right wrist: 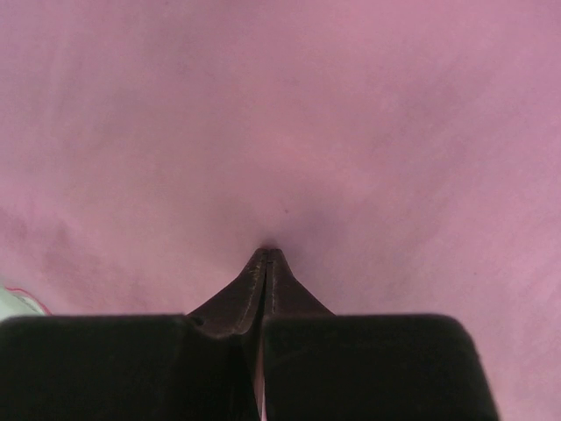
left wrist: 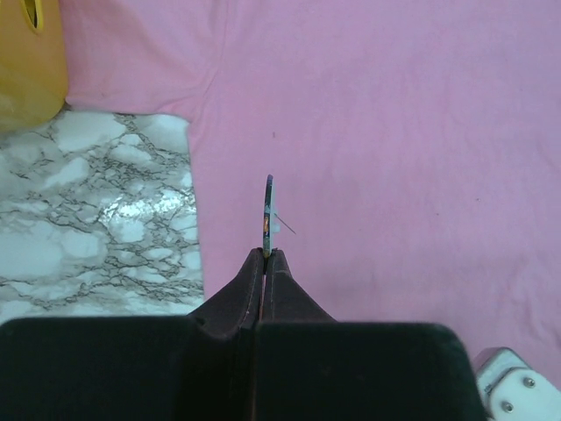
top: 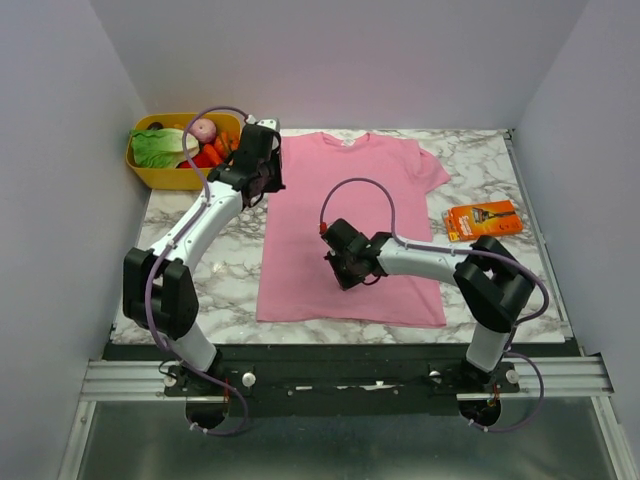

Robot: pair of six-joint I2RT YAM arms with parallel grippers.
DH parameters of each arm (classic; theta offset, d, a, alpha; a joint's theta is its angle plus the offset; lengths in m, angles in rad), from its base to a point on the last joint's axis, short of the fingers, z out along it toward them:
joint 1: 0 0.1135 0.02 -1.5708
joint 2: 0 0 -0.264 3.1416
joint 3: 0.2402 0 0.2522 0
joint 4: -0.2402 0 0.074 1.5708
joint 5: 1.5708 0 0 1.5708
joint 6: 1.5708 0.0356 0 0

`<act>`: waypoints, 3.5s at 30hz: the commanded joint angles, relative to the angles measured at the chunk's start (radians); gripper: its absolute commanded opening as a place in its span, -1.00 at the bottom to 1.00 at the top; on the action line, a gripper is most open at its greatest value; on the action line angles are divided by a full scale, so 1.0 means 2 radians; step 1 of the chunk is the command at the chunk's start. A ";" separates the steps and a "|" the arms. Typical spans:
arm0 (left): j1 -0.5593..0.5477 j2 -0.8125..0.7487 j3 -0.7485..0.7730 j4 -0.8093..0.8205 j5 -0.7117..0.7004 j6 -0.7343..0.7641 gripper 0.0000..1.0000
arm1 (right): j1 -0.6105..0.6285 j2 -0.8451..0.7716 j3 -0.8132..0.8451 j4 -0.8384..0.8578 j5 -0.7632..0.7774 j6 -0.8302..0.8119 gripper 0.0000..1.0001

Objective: Pin the brooch onto the clothing

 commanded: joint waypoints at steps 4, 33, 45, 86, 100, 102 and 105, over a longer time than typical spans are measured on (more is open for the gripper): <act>0.009 -0.031 -0.016 0.026 0.029 -0.021 -1.00 | 0.034 0.027 -0.001 -0.058 0.029 0.025 -0.89; 0.026 -0.023 -0.019 0.017 0.029 -0.027 -1.00 | 0.087 -0.003 -0.086 -0.099 -0.009 0.048 -0.99; 0.026 0.012 -0.002 0.006 0.036 -0.021 -1.00 | 0.111 -0.009 -0.099 -0.101 -0.021 0.063 -0.99; -0.101 0.303 0.319 -0.205 -0.246 0.048 -1.00 | -0.233 -0.262 -0.098 0.033 -0.167 0.012 -0.96; -0.135 0.409 0.382 -0.199 -0.385 0.122 -1.00 | -0.309 -0.244 -0.125 0.057 -0.231 0.008 -0.96; -0.141 0.420 0.398 -0.198 -0.400 0.130 -1.00 | -0.314 -0.243 -0.128 0.059 -0.236 0.010 -0.96; -0.148 0.433 0.405 -0.184 -0.422 0.153 -1.00 | -0.318 -0.243 -0.128 0.060 -0.244 0.012 -0.96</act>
